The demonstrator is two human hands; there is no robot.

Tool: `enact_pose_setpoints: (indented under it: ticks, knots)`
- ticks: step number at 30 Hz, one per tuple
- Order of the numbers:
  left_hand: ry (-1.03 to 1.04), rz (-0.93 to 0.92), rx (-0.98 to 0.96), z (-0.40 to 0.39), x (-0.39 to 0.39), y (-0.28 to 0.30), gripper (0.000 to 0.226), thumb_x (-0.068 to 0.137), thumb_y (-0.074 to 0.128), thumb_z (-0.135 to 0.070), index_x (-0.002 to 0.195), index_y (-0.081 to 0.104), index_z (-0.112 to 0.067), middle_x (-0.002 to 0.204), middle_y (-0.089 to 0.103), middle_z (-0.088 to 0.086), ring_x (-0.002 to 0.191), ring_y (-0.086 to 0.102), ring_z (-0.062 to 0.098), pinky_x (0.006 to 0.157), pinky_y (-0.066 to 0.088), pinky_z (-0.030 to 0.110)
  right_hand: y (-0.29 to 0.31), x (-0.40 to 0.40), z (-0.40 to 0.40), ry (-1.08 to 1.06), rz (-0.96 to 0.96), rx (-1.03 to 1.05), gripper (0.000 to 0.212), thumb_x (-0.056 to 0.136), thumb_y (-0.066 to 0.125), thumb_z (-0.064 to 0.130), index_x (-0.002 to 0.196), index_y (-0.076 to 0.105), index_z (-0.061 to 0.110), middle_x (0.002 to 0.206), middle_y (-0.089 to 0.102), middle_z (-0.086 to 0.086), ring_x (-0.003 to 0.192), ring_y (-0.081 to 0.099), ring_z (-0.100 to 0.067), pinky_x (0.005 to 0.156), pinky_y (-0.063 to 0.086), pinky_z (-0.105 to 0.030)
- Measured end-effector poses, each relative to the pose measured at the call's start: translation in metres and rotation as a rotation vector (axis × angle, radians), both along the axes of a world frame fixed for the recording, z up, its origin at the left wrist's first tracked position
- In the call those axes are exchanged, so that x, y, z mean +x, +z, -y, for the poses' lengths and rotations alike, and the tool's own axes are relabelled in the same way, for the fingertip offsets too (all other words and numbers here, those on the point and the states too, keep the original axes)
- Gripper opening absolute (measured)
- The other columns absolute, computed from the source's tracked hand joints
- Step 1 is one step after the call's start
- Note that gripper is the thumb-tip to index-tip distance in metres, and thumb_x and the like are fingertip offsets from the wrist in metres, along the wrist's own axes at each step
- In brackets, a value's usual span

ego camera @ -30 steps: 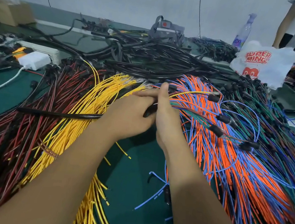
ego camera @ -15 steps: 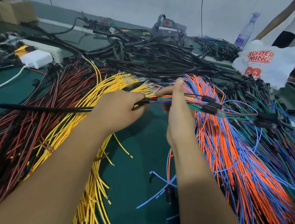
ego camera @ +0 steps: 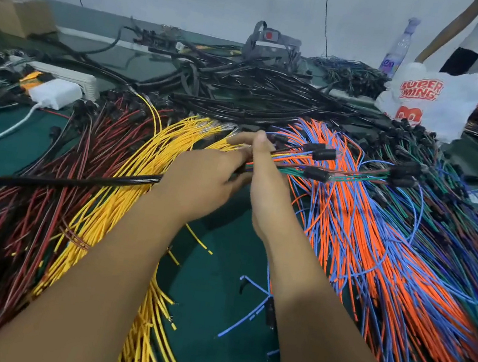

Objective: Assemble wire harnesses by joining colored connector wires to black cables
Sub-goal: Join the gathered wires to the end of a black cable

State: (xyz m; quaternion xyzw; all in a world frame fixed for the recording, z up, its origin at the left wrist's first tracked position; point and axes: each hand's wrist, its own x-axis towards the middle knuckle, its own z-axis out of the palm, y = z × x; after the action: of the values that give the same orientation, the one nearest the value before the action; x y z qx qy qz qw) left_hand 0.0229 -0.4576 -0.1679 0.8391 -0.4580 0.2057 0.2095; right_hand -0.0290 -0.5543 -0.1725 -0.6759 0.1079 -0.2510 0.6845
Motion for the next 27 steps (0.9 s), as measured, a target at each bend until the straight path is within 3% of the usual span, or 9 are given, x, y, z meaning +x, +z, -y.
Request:
enact_pose_setpoints:
  ticks: [2, 4, 6, 9, 11, 16, 23, 27]
  knots:
    - [0.001, -0.033, -0.022, -0.001, 0.002, -0.001, 0.032, 0.096, 0.044, -0.04, 0.119, 0.057, -0.023, 0.087, 0.067, 0.006, 0.082, 0.061, 0.033, 0.055, 0.037, 0.034, 0.001, -0.001, 0.0, 0.064, 0.055, 0.055, 0.026, 0.091, 0.049, 0.039, 0.089, 0.069, 0.023, 0.091, 0.065, 0.003, 0.088, 0.058, -0.012, 0.079, 0.044, -0.027]
    - [0.045, -0.065, -0.045, -0.004, 0.006, 0.0, 0.029, 0.097, 0.044, -0.043, 0.112, 0.059, -0.023, 0.081, 0.065, 0.006, 0.078, 0.059, 0.032, 0.054, 0.037, 0.035, 0.007, -0.004, 0.002, 0.081, 0.148, 0.24, 0.015, 0.087, 0.062, 0.027, 0.096, 0.064, 0.016, 0.091, 0.063, 0.002, 0.083, 0.057, -0.009, 0.071, 0.042, -0.021]
    - [0.104, -0.084, -0.024, -0.007, 0.01, 0.0, 0.032, 0.095, 0.041, -0.049, 0.093, 0.056, -0.021, 0.069, 0.058, 0.001, 0.069, 0.055, 0.029, 0.05, 0.032, 0.034, 0.012, -0.008, 0.008, 0.064, 0.229, 0.476, 0.034, 0.075, 0.065, 0.033, 0.101, 0.06, 0.013, 0.091, 0.062, -0.004, 0.085, 0.057, -0.016, 0.07, 0.043, -0.025]
    - [0.152, -0.083, 0.009, -0.011, 0.013, -0.002, 0.037, 0.093, 0.043, -0.052, 0.069, 0.039, -0.023, 0.057, 0.045, -0.005, 0.058, 0.046, 0.022, 0.045, 0.024, 0.029, 0.017, -0.013, 0.014, 0.0, 0.277, 0.646, 0.021, 0.083, 0.06, 0.034, 0.081, 0.058, 0.012, 0.075, 0.064, -0.003, 0.074, 0.059, -0.019, 0.071, 0.047, -0.028]
    - [0.168, -0.053, 0.044, -0.011, 0.013, -0.002, 0.04, 0.093, 0.047, -0.05, 0.065, 0.033, -0.024, 0.055, 0.042, -0.006, 0.056, 0.042, 0.02, 0.045, 0.021, 0.027, 0.018, -0.013, 0.016, -0.051, 0.235, 0.647, 0.031, 0.096, 0.052, 0.032, 0.07, 0.053, 0.014, 0.07, 0.065, -0.003, 0.069, 0.062, -0.017, 0.071, 0.049, -0.028]
    - [0.187, 0.01, 0.081, -0.005, 0.009, 0.0, 0.033, 0.091, 0.05, -0.04, 0.066, 0.036, -0.026, 0.053, 0.04, -0.007, 0.05, 0.034, 0.013, 0.044, 0.018, 0.025, 0.018, -0.011, 0.012, 0.017, 0.206, 0.587, 0.038, 0.102, 0.04, 0.026, 0.066, 0.042, 0.015, 0.09, 0.067, -0.016, 0.081, 0.065, -0.02, 0.063, 0.05, -0.022]
    - [0.223, 0.069, 0.092, 0.001, 0.006, 0.001, 0.026, 0.088, 0.05, -0.038, 0.069, 0.039, -0.025, 0.054, 0.038, -0.006, 0.054, 0.039, 0.019, 0.044, 0.016, 0.026, 0.014, -0.008, 0.006, 0.079, 0.215, 0.572, 0.04, 0.102, 0.034, 0.023, 0.064, 0.037, 0.015, 0.098, 0.067, -0.019, 0.093, 0.063, -0.026, 0.077, 0.047, -0.032]
    - [0.186, 0.057, 0.118, 0.008, 0.002, -0.002, 0.019, 0.09, 0.049, -0.038, 0.083, 0.052, -0.021, 0.055, 0.032, -0.008, 0.058, 0.039, 0.021, 0.044, 0.017, 0.026, 0.012, -0.006, 0.002, 0.075, 0.194, 0.525, 0.039, 0.101, 0.036, 0.022, 0.063, 0.038, 0.015, 0.097, 0.069, -0.018, 0.089, 0.063, -0.024, 0.081, 0.046, -0.034]
